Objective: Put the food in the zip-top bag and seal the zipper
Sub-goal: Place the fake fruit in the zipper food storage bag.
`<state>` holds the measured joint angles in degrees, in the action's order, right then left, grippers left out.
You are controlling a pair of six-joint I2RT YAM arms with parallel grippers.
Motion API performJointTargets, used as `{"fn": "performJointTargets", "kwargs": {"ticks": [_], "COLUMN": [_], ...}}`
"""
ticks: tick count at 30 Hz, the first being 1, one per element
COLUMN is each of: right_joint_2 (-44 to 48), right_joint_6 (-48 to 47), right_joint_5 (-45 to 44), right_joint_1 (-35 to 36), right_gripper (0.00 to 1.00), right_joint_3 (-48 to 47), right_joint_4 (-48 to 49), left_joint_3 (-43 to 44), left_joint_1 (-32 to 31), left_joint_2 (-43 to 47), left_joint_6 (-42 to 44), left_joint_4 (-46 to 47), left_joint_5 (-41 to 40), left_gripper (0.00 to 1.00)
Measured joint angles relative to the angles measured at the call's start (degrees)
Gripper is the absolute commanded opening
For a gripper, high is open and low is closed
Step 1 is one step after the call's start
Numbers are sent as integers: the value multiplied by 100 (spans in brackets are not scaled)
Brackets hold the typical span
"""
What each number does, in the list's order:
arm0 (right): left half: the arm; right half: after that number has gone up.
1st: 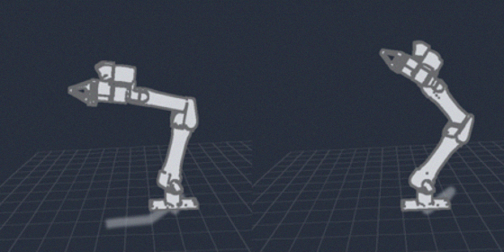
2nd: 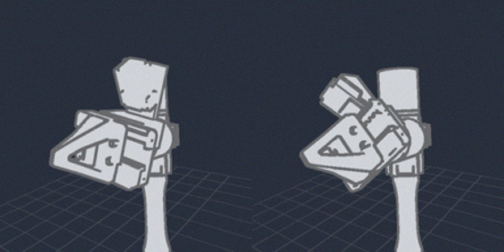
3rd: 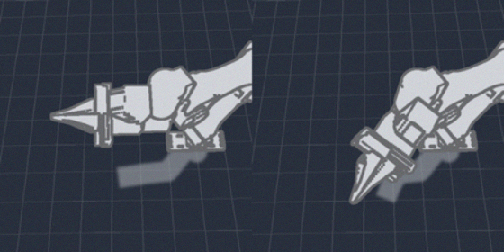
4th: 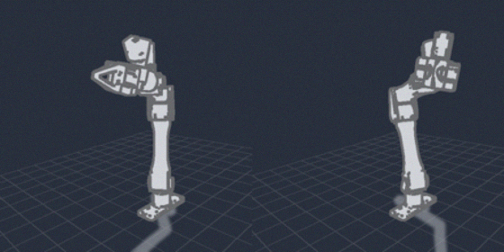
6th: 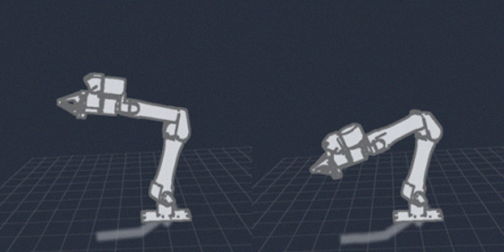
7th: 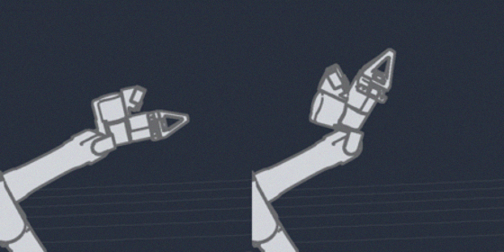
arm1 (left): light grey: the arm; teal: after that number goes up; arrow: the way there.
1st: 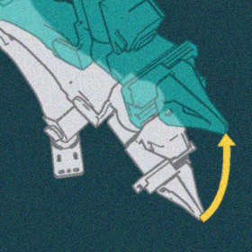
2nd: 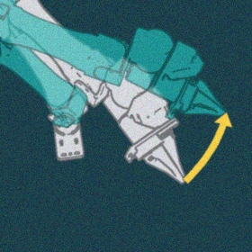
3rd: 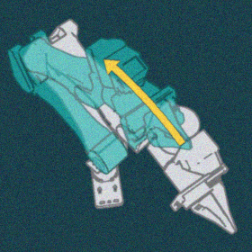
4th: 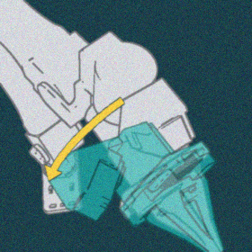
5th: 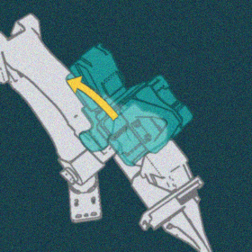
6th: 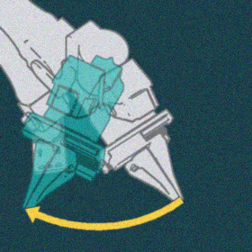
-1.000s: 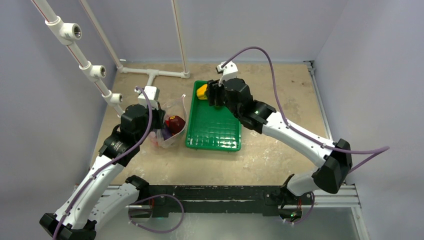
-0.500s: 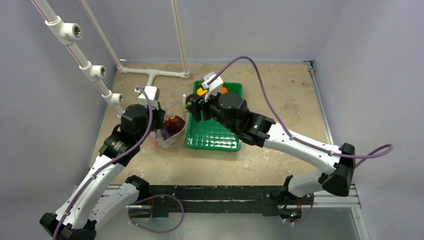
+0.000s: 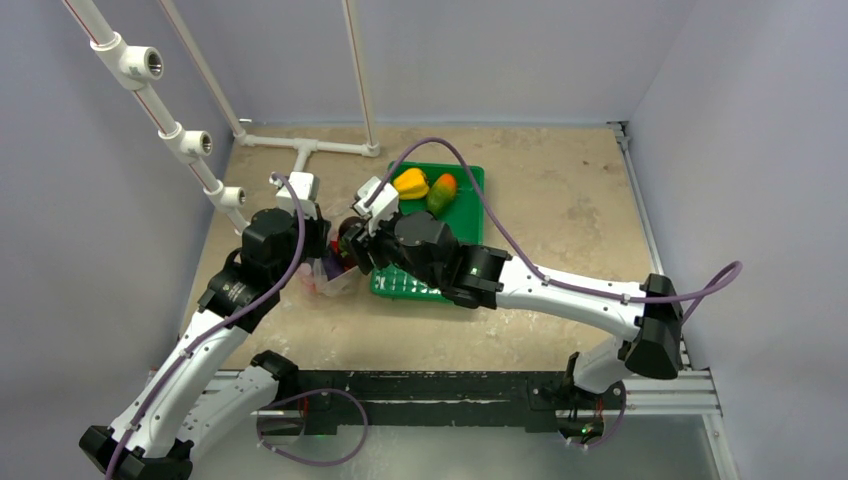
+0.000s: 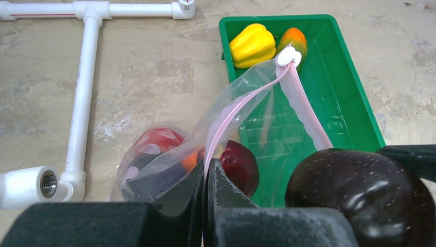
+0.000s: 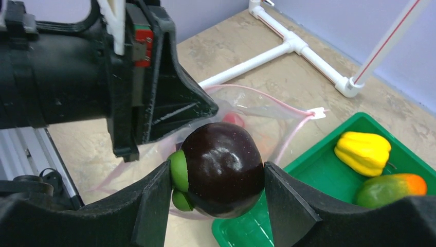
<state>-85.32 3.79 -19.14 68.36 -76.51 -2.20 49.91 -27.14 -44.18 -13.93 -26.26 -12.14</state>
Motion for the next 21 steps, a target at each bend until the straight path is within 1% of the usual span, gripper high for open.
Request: {"fn": "performJointTargets", "kwargs": {"ticks": [2, 5, 7, 10, 15, 21], "right_joint_2": [-129, -313, -442, -562, -573, -573], "right_joint_6": [-42, -85, -105, -129, -151, -138], "right_joint_5": [-52, -120, -166, -249, -345, -415], "right_joint_1": [57, 94, 98, 98, 98, 98], "right_gripper": [47, 54, 64, 75, 87, 90], "right_joint_3": [-92, -179, -203, -197, -190, -190], "right_joint_4": [79, 184, 216, 232, 387, 444], "left_joint_3": [0, 0, 0, 0, 0, 0], "left_joint_1": [0, 0, 0, 0, 0, 0], "left_joint_2": [0, 0, 0, 0, 0, 0], "left_joint_6": [0, 0, 0, 0, 0, 0], "left_joint_4": [0, 0, 0, 0, 0, 0], "left_joint_5": [0, 0, 0, 0, 0, 2], "left_gripper": [0, 0, 0, 0, 0, 0]}}
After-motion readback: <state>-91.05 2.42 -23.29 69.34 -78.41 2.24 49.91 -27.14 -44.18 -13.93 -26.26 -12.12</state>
